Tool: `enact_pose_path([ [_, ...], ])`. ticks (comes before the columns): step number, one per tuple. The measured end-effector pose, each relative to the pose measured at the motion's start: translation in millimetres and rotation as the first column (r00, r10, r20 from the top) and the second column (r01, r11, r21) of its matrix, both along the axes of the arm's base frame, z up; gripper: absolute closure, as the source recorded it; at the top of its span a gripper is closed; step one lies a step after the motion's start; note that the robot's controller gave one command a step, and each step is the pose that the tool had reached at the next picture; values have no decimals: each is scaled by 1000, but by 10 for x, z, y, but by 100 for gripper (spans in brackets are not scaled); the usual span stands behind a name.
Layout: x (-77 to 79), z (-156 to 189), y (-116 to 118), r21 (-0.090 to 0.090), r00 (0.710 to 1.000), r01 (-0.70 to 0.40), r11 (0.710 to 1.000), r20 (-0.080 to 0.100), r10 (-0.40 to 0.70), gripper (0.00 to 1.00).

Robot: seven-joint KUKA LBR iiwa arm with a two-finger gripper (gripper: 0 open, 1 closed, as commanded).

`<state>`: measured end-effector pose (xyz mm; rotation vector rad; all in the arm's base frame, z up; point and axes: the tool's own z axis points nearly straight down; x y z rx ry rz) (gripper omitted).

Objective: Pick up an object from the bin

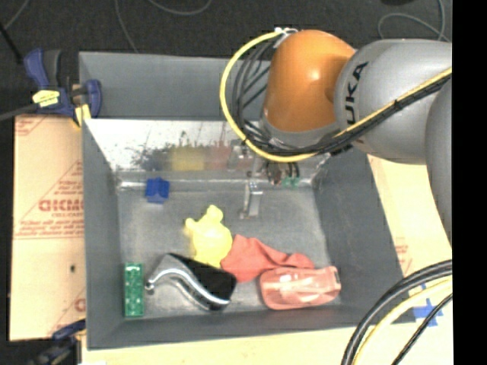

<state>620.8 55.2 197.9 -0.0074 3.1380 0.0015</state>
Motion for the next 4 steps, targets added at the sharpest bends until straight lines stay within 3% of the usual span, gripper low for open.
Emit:
enact_pose_path([
  [1, 70, -82, 137, -3, 999, -48, 999, 1, 48, 0],
  [2, -122, -501, 196, -2, 991, -133, 991, 10, 133, 0],
  [3, -171, -1043, 129, -5, 952, -307, 952, 6, 307, 0],
  [4, -666, -1260, 420, -7, 931, -364, 931, 18, 364, 100],
])
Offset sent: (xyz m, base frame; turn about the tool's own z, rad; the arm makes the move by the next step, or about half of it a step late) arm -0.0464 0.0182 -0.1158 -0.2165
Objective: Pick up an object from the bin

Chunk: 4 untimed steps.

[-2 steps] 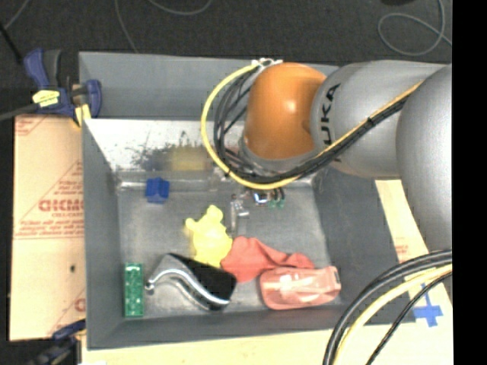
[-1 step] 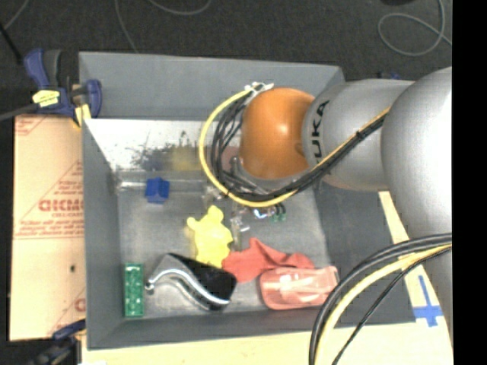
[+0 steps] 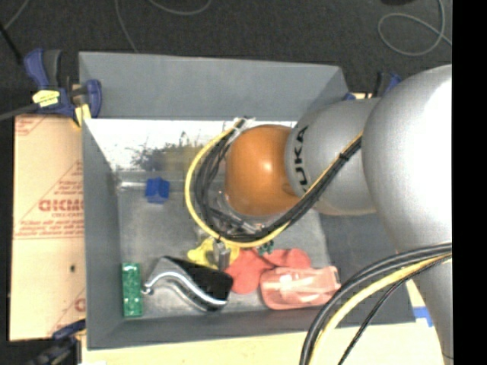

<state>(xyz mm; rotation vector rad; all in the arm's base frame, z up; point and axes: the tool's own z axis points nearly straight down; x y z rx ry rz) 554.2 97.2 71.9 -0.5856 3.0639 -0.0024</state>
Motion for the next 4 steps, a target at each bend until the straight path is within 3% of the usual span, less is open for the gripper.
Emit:
enact_pose_path([
  [1, 0, 0, 0, 0, 1000, 1, 1000, 0, -1, 100],
  [2, 58, 409, 40, 0, 1000, -4, 1000, 3, 4, 100],
  [3, 58, 409, 42, 1, 1000, -4, 1000, 3, 4, 100],
  [4, -32, 1240, 37, 0, 1000, -29, 1000, 6, 29, 100],
])
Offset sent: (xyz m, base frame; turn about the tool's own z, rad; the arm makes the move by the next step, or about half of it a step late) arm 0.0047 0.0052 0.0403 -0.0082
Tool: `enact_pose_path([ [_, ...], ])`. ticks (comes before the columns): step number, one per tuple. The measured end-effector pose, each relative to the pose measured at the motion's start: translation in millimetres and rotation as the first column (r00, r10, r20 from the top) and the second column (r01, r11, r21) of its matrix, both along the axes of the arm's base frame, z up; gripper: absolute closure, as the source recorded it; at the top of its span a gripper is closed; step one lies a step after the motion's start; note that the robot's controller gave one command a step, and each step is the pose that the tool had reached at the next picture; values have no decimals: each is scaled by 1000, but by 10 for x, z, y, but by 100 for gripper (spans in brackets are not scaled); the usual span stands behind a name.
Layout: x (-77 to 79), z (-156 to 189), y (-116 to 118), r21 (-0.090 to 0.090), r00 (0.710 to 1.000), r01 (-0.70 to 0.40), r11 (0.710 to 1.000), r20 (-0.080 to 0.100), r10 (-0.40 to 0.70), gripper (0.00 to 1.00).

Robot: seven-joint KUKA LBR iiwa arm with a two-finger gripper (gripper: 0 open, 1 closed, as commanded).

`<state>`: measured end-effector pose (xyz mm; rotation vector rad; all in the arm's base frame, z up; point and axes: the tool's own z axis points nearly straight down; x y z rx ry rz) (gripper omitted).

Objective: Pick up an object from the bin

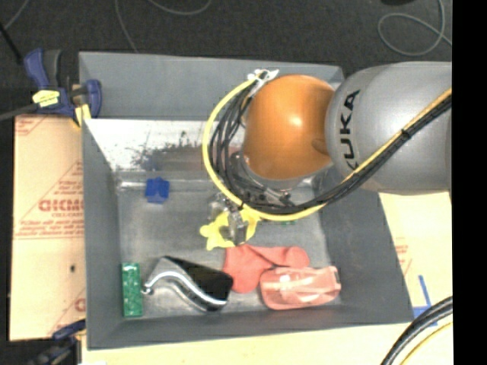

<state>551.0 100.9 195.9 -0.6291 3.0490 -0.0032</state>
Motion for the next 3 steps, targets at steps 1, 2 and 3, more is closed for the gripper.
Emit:
enact_pose_path([
  [1, 0, 0, 1, 0, 1000, 1, 1000, 0, -1, 100],
  [2, -22, 407, -58, -1, 1000, -1, 1000, -5, 1, 100],
  [3, 7, 1494, -68, 2, 1000, 20, 1000, 4, -20, 100],
])
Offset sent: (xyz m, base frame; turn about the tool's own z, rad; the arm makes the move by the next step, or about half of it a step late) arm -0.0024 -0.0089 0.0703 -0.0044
